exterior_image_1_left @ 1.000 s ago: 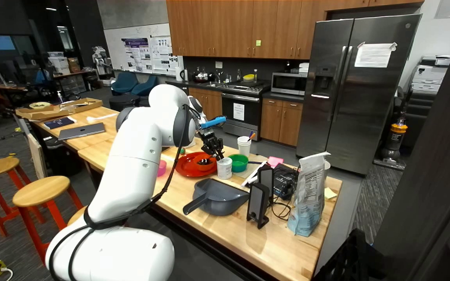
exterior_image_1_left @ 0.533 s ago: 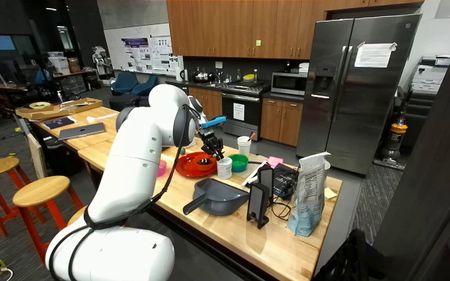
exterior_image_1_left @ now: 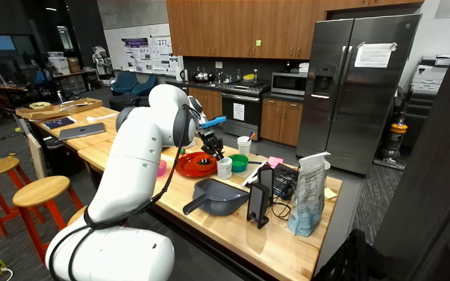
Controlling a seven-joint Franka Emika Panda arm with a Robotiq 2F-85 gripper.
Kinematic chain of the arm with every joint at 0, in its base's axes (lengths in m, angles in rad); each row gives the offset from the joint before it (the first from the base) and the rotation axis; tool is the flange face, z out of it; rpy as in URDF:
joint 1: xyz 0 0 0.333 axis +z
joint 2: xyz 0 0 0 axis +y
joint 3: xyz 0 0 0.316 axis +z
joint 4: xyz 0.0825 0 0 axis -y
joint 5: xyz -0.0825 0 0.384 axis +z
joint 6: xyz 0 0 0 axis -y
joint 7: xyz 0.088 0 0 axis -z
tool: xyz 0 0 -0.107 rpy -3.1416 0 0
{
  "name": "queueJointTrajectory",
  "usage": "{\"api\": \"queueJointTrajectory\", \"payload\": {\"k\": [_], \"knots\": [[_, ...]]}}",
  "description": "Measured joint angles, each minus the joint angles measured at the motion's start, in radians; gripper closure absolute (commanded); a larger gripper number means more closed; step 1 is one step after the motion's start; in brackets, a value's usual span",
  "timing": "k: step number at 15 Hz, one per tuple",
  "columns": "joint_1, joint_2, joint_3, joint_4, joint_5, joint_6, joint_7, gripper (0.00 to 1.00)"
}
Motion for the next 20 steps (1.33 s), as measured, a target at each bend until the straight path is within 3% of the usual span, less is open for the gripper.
{"api": "queueJointTrajectory", "payload": {"k": [3,4,20], "knots": [[0.0,0.0,0.0,0.0,0.0,0.0,0.0,0.76],[0.0,0.0,0.0,0.0,0.0,0.0,0.0,0.94],[0.019,-0.031,-0.007,0.036,-0.048,0.008,0.068,0.94]]}}
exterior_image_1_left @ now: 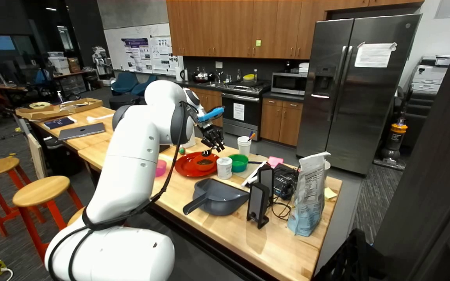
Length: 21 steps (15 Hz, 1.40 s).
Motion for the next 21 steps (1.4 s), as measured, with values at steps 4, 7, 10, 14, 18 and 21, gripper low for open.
{"api": "queueJointTrajectory", "payload": {"k": [4,7,10,14,18,21], "knots": [[-0.003,-0.029,-0.005,0.002,-0.004,0.002,0.026,0.94],[-0.003,-0.043,-0.008,0.002,-0.008,0.002,0.03,0.94],[-0.001,-0.052,-0.008,-0.015,-0.05,0.013,0.03,0.94],[0.002,-0.069,-0.008,-0.066,-0.119,0.044,0.03,0.94],[0.002,-0.091,-0.006,-0.114,-0.145,0.069,0.03,0.94],[0.003,-0.118,0.004,-0.157,-0.179,0.094,0.03,0.94]]}}
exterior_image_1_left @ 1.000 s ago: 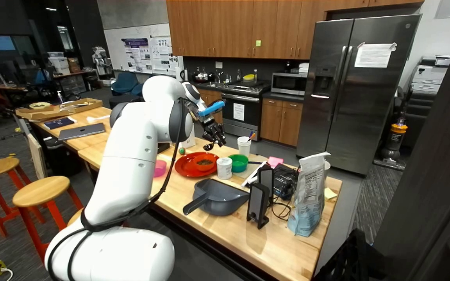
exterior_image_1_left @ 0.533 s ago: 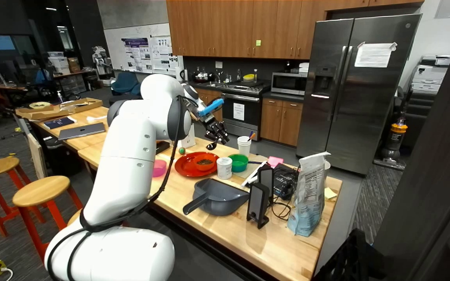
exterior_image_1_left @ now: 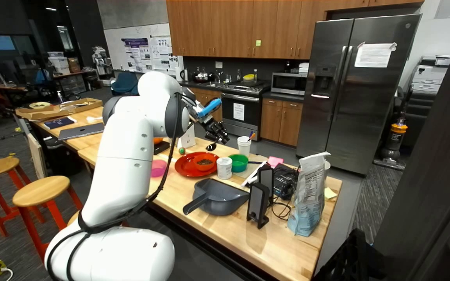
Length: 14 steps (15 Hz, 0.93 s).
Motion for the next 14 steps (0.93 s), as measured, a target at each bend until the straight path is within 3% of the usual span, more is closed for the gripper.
{"api": "queueJointTrajectory", "payload": {"k": [6,14], "knots": [[0.018,-0.077,0.016,-0.132,-0.161,0.061,0.027,0.94],[0.035,-0.159,0.04,-0.336,-0.424,0.067,0.185,0.94]]}}
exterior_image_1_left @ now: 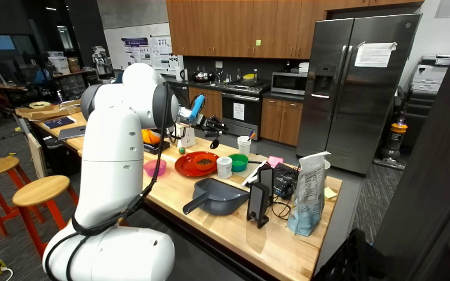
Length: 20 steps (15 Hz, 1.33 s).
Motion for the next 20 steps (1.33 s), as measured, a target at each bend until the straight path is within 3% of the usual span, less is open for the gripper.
{"api": "queueJointTrajectory", "payload": {"k": [5,8,20], "knots": [[-0.002,-0.035,0.023,-0.077,-0.03,0.0,0.074,0.94],[-0.011,-0.052,0.038,-0.086,0.019,0.0,0.109,0.94],[-0.127,-0.095,0.049,0.036,0.603,0.015,0.139,0.94]]}}
